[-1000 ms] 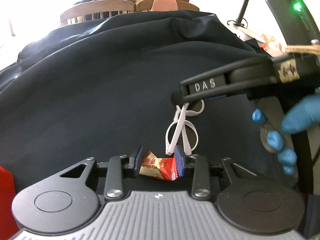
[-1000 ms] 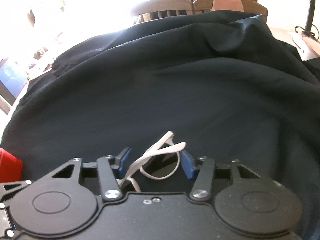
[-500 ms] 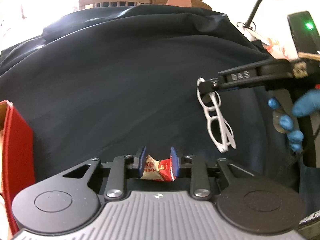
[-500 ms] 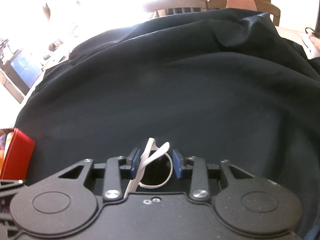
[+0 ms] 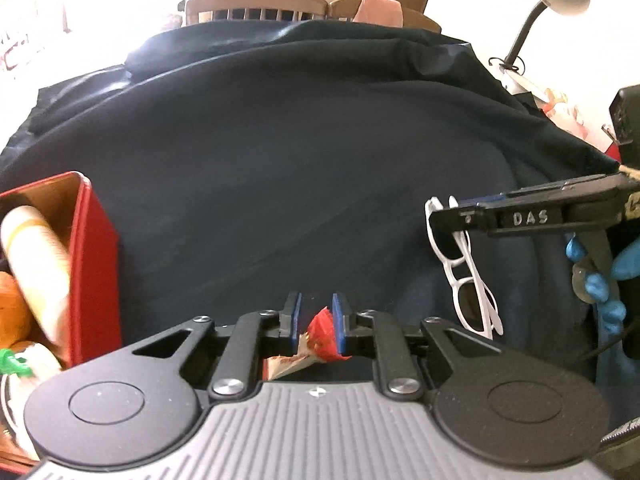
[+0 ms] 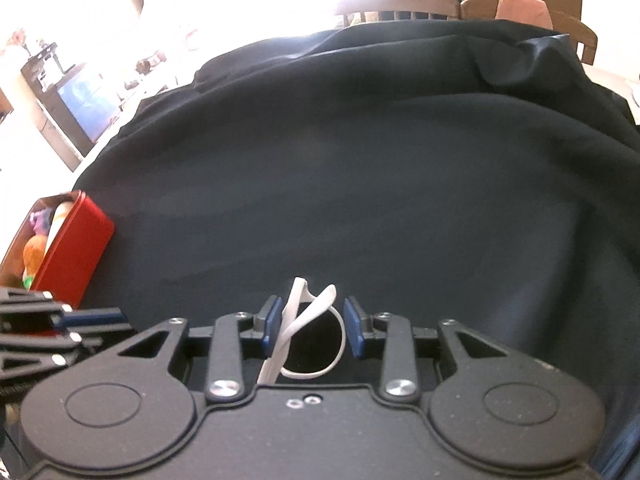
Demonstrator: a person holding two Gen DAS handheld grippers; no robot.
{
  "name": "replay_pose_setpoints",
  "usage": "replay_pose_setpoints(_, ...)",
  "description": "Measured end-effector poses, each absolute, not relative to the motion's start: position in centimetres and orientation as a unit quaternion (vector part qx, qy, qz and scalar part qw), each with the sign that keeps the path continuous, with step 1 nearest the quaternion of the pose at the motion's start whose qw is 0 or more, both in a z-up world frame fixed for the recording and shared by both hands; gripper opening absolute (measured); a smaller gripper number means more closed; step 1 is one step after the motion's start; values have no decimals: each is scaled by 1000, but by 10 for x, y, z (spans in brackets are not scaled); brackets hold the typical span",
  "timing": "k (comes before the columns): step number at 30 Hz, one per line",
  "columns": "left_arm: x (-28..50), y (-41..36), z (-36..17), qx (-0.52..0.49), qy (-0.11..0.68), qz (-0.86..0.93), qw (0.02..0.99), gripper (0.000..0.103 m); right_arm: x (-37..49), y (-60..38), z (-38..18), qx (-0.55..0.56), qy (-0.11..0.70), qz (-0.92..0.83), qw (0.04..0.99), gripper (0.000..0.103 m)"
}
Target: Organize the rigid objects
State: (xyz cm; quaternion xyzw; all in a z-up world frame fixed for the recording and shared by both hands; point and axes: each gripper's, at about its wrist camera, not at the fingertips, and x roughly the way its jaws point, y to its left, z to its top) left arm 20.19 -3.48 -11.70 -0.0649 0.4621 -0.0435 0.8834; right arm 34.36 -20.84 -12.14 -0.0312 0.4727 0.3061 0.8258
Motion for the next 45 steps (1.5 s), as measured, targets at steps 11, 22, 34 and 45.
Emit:
replay_pose_setpoints(11, 180, -31, -113, -63, 452, -49, 888, 70, 311, -203, -117, -47, 471, 292, 831, 68)
replay_pose_setpoints(22, 188, -33, -137, -39, 472, -15, 881, 70, 270, -195, -130, -86, 481, 266, 831, 71)
replay_pose_setpoints(34, 185, -39, -138, -36, 462, -5, 886, 40, 256, -193, -131, -96, 458, 262, 844, 42)
replay_pose_setpoints(45, 178, -30, -126, -55, 455, 7, 889, 23, 246, -207, -112, -73, 432, 271, 857, 27)
